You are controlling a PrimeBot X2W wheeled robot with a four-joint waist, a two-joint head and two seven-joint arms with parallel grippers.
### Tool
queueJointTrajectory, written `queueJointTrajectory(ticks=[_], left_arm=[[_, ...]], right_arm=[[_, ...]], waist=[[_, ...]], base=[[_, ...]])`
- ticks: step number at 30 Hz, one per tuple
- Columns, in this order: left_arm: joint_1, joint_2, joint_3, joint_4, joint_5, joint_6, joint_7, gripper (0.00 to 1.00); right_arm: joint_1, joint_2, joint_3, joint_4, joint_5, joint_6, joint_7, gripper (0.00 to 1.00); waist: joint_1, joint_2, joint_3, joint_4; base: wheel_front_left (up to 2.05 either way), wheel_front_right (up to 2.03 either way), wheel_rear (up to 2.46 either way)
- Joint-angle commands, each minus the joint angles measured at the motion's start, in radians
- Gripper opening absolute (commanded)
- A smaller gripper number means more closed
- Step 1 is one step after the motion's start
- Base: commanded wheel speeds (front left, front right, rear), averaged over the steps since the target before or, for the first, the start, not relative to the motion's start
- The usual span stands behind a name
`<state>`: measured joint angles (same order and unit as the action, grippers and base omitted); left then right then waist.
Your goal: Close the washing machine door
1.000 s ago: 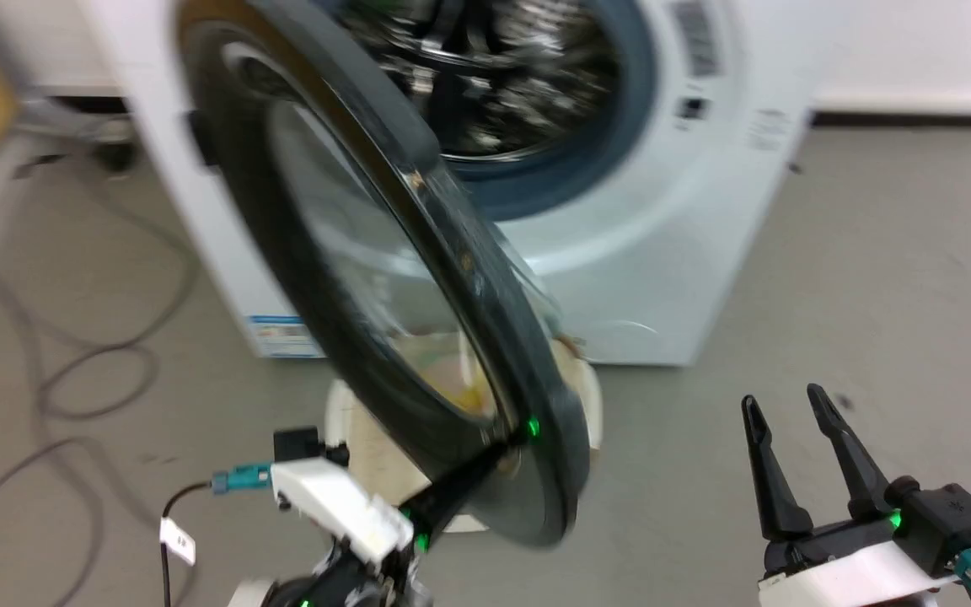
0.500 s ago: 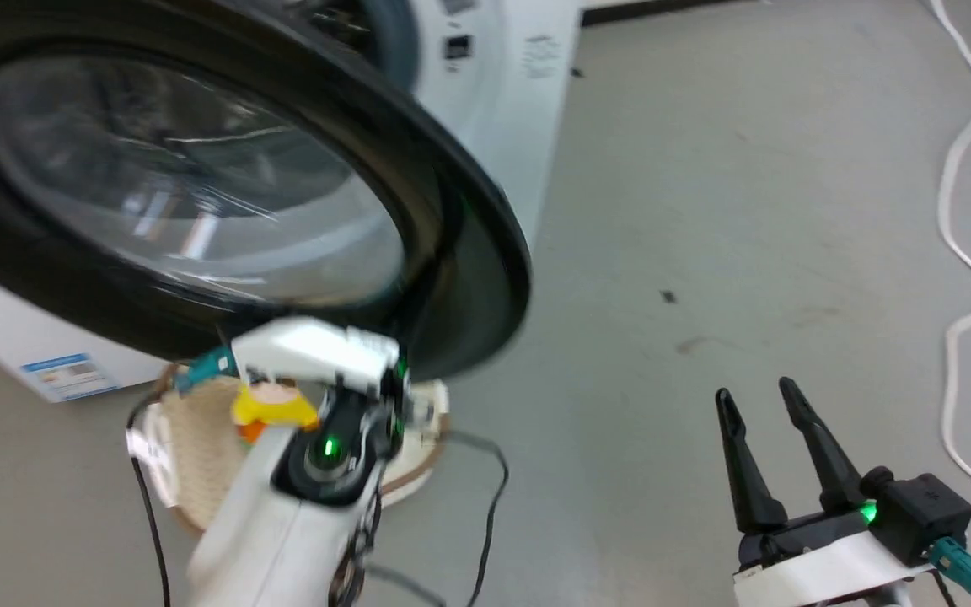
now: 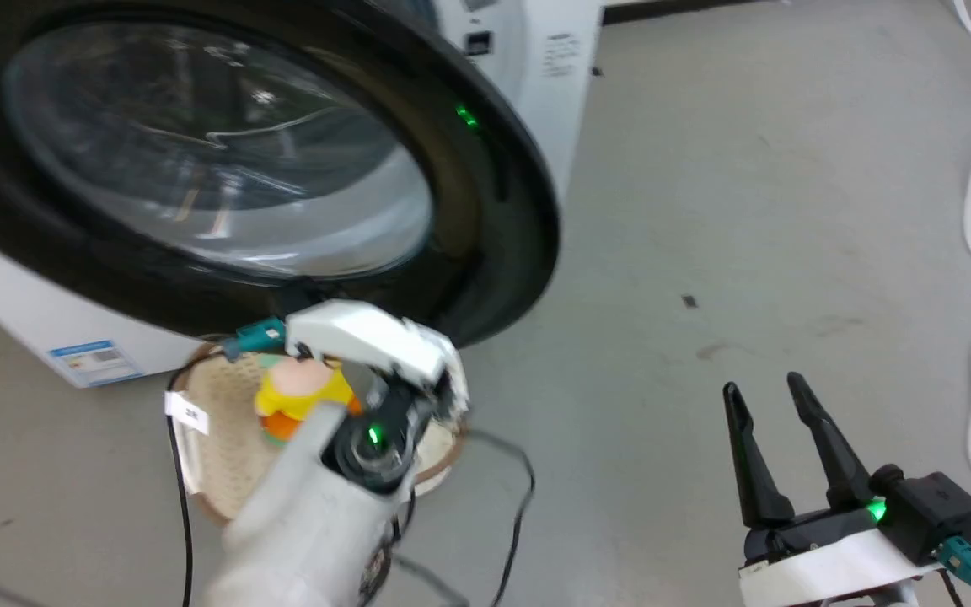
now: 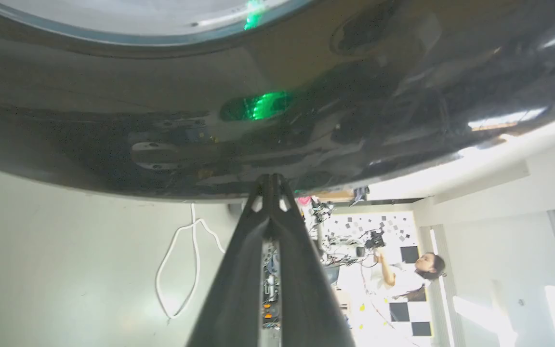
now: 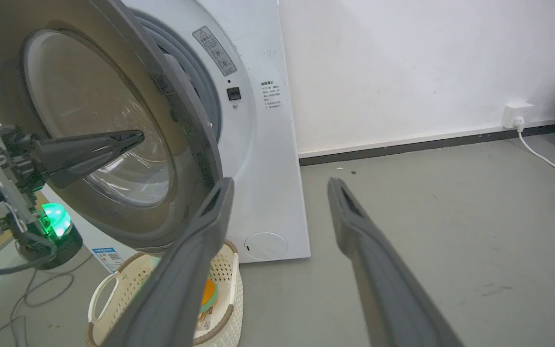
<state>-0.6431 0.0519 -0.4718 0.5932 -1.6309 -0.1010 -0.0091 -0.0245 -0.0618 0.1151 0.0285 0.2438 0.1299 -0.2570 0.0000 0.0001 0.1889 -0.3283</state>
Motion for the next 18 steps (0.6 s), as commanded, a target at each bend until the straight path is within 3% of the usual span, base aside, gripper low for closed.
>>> queueJointTrajectory(ticks=[1, 6, 10, 14, 18], left_arm=[[0.027, 0.010, -0.013, -0.002, 0.019, -0.008, 0.003, 0.00], [0.112, 0.097, -0.149, -0.085, 0.212, -0.024, -0.042, 0.00], [0.175, 0.201, -0.220, -0.158, 0.399, -0.013, -0.158, 0.00], [0.228, 0.281, -0.204, -0.244, 0.549, 0.068, -0.239, 0.00], [0.301, 0.323, -0.083, -0.385, 0.742, 0.179, -0.252, 0.00]], right_arm=[[-0.002, 0.002, -0.003, -0.005, -0.010, 0.001, -0.005, 1.00], [0.016, -0.012, -0.027, -0.012, -0.014, 0.001, -0.005, 1.00], [0.034, -0.023, -0.032, -0.012, -0.017, 0.001, -0.005, 1.00], [0.047, -0.032, -0.035, -0.014, -0.018, 0.001, -0.005, 1.00], [0.058, -0.038, -0.038, -0.016, -0.018, 0.001, -0.005, 1.00]], waist=[[0.0000, -0.0001, -0.021, 0.036], [0.0000, -0.0001, -0.063, 0.124], [0.0000, -0.0001, -0.097, 0.192], [0.0000, -0.0001, -0.124, 0.250], [0.0000, -0.0001, -0.143, 0.303]], base=[[0.00, 0.00, 0.00], [0.00, 0.00, 0.00], [0.00, 0.00, 0.00], [0.00, 0.00, 0.00], [0.00, 0.00, 0.00]])
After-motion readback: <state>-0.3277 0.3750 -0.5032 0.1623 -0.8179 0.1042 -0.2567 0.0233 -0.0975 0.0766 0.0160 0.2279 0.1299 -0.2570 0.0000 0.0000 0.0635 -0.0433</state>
